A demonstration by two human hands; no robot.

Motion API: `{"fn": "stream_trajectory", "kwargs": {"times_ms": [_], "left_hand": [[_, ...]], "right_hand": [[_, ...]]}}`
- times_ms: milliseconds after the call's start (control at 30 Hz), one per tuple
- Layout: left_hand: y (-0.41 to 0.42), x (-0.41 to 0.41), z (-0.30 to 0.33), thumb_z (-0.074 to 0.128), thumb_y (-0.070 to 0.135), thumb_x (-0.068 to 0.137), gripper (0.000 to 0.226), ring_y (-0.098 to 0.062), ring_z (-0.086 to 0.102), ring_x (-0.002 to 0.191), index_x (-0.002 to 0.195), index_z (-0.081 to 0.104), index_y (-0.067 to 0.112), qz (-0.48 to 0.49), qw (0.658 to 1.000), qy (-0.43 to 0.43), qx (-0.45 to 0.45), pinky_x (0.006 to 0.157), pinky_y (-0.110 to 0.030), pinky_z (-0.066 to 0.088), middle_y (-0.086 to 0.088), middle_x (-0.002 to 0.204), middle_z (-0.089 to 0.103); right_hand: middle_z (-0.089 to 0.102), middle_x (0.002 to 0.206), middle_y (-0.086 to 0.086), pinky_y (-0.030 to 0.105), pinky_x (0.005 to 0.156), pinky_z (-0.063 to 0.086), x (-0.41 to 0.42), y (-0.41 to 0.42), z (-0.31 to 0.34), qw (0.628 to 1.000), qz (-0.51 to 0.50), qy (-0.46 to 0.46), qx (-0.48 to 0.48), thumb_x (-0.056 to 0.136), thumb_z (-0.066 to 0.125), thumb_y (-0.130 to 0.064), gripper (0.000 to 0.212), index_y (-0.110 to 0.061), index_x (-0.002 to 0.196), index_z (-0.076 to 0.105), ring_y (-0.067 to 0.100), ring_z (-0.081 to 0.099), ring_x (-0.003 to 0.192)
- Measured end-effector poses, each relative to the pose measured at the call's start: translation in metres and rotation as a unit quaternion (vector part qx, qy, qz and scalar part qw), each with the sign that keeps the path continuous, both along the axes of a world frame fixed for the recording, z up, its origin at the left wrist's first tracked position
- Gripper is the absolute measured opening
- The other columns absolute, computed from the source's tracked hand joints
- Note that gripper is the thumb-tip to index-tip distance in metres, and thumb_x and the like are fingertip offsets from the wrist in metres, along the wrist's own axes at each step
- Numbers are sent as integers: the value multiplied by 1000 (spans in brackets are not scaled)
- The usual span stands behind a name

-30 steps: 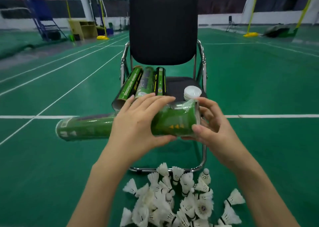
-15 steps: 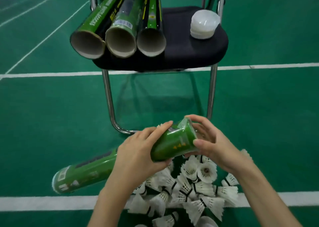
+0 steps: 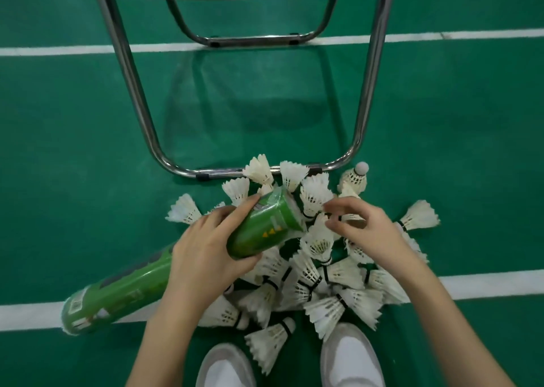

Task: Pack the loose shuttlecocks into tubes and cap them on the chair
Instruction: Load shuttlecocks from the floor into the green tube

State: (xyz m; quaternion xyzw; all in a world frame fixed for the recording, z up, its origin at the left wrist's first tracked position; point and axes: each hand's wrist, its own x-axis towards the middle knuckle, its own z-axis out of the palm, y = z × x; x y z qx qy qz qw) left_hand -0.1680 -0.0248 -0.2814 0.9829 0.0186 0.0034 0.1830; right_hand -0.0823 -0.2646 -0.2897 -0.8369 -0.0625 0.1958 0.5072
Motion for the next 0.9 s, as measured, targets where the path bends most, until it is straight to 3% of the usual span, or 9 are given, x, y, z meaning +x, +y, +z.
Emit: {"fn": "stream_trajectory", "kwargs": {"times_ms": [100,300,433,533,633,767,900], "left_hand": [[-1,-3,-8,75,49,65,94,-21,60,93,142,21,49,8,1000,17,-3,67,-35,50,2,112,61],[-3,-3,-15,69,54,70,90,-17,55,100,141,13,55,22,998,52,-17,71,-34,49,7,121,55],[-5,-3,-17,68,55,71,89,-19,55,102,141,14,55,20,998,58,-19,71,-34,48,7,122,55],[-7,-4,-19,69,54,70,89,-21,55,101,141,16,53,19,998,63,-17,71,-34,47,5,121,56],[-8,-2,-21,69,54,70,90,-21,55,101,141,14,53,14,998,64,-10,73,-35,48,4,123,56],[-8,1,-22,68,56,72,91,-19,52,107,138,6,59,10,997,80,-5,79,-35,47,8,129,51],[-8,1,-22,68,56,71,91,-19,52,108,139,7,58,12,997,82,-8,81,-36,46,7,129,51]], "right_hand": [[62,97,-23,14,83,45,-8,-3,-15,998,16,-32,-55,82,67,-16,20,-33,92,63,-7,56,94],[58,101,-15,12,74,32,-22,-6,-40,981,75,-88,-156,80,69,-26,22,-23,101,65,3,46,98],[60,105,-5,20,83,27,-22,-6,-53,970,101,-115,-189,76,73,-24,24,-18,99,68,10,44,104],[62,99,4,33,86,38,-24,-4,-63,948,131,-164,-241,74,74,-12,18,-10,91,72,24,47,101],[62,82,7,44,72,47,-23,-1,-64,936,132,-208,-252,68,76,-4,8,-9,74,74,31,51,86],[64,85,0,32,80,35,-18,1,-46,951,60,-219,-212,77,71,-15,6,-9,78,73,20,44,94],[54,83,-20,10,78,32,-20,-2,-11,975,-98,-175,-93,80,70,-22,3,-23,82,70,4,45,90]]}}
